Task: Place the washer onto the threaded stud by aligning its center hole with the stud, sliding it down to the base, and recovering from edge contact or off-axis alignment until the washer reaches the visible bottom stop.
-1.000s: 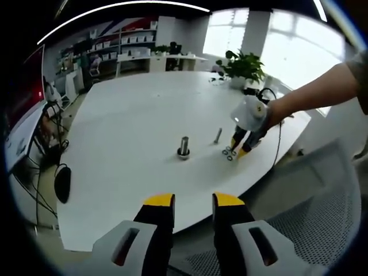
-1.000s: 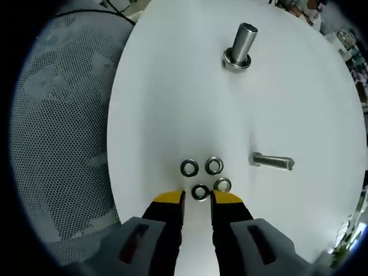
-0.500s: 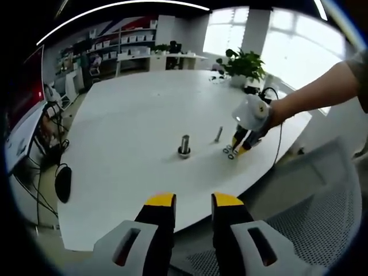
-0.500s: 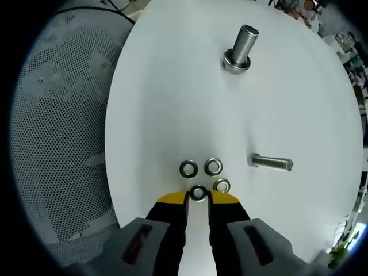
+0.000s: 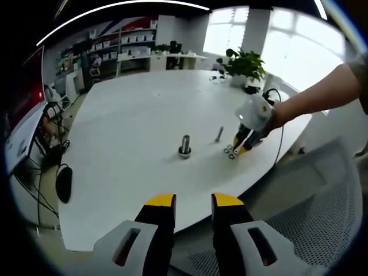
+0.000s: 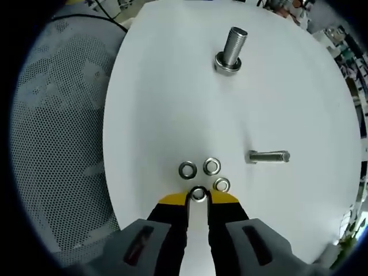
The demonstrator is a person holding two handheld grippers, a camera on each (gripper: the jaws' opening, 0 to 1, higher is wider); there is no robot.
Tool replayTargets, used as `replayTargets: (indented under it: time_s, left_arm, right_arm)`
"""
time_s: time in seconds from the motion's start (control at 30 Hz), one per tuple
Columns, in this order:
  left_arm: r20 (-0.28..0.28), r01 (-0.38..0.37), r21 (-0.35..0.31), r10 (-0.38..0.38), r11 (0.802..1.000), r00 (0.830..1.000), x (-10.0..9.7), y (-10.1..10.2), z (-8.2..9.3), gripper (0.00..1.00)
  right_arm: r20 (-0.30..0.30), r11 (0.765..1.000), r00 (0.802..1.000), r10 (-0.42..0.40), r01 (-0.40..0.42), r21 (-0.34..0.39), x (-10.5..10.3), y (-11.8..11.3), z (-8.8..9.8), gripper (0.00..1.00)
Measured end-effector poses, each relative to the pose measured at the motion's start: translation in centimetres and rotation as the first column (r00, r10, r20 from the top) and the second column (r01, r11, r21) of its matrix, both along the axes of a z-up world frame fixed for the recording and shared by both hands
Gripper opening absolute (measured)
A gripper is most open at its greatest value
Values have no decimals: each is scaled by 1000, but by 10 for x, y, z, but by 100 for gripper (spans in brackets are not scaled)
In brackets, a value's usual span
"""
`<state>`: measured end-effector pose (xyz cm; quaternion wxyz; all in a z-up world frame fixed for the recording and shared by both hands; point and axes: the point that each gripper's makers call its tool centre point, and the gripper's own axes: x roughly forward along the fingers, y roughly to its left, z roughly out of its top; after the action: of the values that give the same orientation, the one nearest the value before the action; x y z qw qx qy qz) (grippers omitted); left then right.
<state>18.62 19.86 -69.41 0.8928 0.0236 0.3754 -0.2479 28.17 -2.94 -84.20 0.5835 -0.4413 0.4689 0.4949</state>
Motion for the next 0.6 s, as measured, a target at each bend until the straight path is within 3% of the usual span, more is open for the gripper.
replayTargets:
  time_s: [0.23, 0.33, 0.6]
  left_arm:
    - [6, -7, 0, 7, 1000, 1000, 1, 2, 1, 22]
    - [8, -8, -2, 8, 1000, 1000, 1, 2, 1, 22]
    - [13, -6, -1, 6, 1000, 1000, 1, 1, 2, 22]
  right_arm:
    - [-6, 993, 996, -83, 84, 81, 0, -1, 1, 13]
    - [-49, 983, 988, -147, 151, 99, -3, -5, 2, 13]
    - [-36, 959, 971, -236, 239, 153, 10, -20, 17, 13]
